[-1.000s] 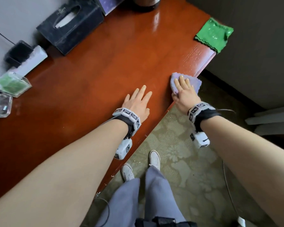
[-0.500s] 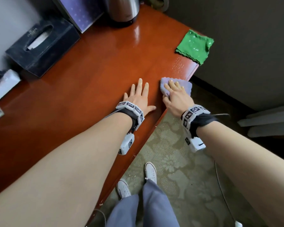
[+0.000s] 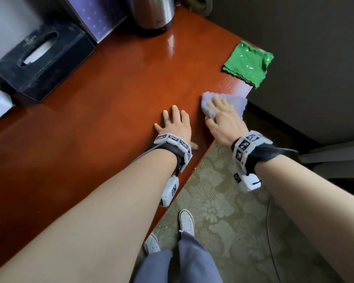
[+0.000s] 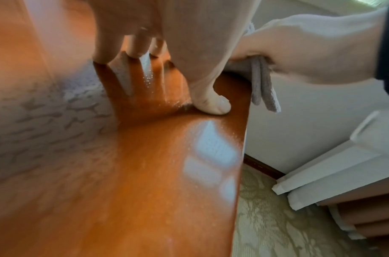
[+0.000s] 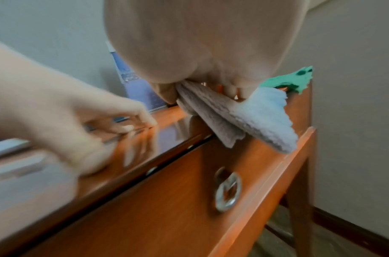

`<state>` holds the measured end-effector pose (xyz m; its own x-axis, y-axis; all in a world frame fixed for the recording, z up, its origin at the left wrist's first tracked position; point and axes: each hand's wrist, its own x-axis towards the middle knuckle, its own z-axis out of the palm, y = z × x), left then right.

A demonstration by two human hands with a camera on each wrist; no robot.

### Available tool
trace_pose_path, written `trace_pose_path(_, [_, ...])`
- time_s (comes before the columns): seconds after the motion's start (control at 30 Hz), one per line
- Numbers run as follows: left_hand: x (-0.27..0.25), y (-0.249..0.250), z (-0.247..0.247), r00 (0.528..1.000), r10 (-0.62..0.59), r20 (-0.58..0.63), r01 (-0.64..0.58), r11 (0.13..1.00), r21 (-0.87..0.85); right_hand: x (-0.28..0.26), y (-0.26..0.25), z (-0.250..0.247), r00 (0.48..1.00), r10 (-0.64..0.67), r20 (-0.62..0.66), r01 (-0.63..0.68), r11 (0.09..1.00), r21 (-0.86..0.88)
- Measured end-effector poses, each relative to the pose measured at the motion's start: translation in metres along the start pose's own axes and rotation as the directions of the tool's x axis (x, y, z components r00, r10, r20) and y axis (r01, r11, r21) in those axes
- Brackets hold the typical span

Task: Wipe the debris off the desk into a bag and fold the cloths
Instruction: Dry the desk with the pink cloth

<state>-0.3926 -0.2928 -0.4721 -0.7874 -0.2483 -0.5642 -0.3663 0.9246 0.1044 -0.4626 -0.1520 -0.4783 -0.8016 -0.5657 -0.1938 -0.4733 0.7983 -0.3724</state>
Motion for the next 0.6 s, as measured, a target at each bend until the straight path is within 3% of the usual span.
trace_pose_path(0.07, [-0.001, 0.002, -0.004, 0.999, -0.004, 0.033, 0.003, 1.0, 0.018, 0.021, 0.016, -0.007, 0.992, 0.106, -0.072, -0.107, 0.994, -0.007])
trace_pose_path(0.17, [0.001, 0.002, -0.004, 0.999, -0.013, 0.035, 0.012, 1.0, 0.008, 0.047, 0.017, -0.009, 0.965, 0.254, -0.061, -0.257, 0.966, -0.031])
trace_pose_path(0.23, [0.003, 0.001, -0.003, 1.0, -0.014, 0.018, 0.014, 1.0, 0.003, 0.051, -0.001, -0.006, 0.978, 0.207, -0.017, -0.208, 0.977, -0.05])
trace_pose_path(0.33, [0.003, 0.001, -0.003, 1.0, -0.013, 0.011, 0.013, 1.0, 0.006, 0.047, -0.02, 0.004, 0.999, 0.035, 0.035, -0.034, 0.999, -0.014])
trace_pose_path(0.4, [0.002, 0.002, -0.004, 1.0, -0.006, 0.013, 0.006, 1.0, 0.008, 0.048, -0.013, -0.001, 0.999, 0.012, 0.035, -0.013, 0.999, 0.032])
trace_pose_path(0.5, [0.001, 0.002, -0.006, 1.0, -0.003, 0.031, 0.002, 1.0, 0.011, 0.053, 0.016, -0.011, 0.984, 0.174, -0.045, -0.172, 0.984, 0.044])
trace_pose_path(0.6, [0.001, 0.001, -0.007, 0.999, -0.011, 0.031, 0.01, 1.0, 0.014, 0.059, 0.023, -0.011, 0.958, 0.286, -0.022, -0.286, 0.958, -0.008])
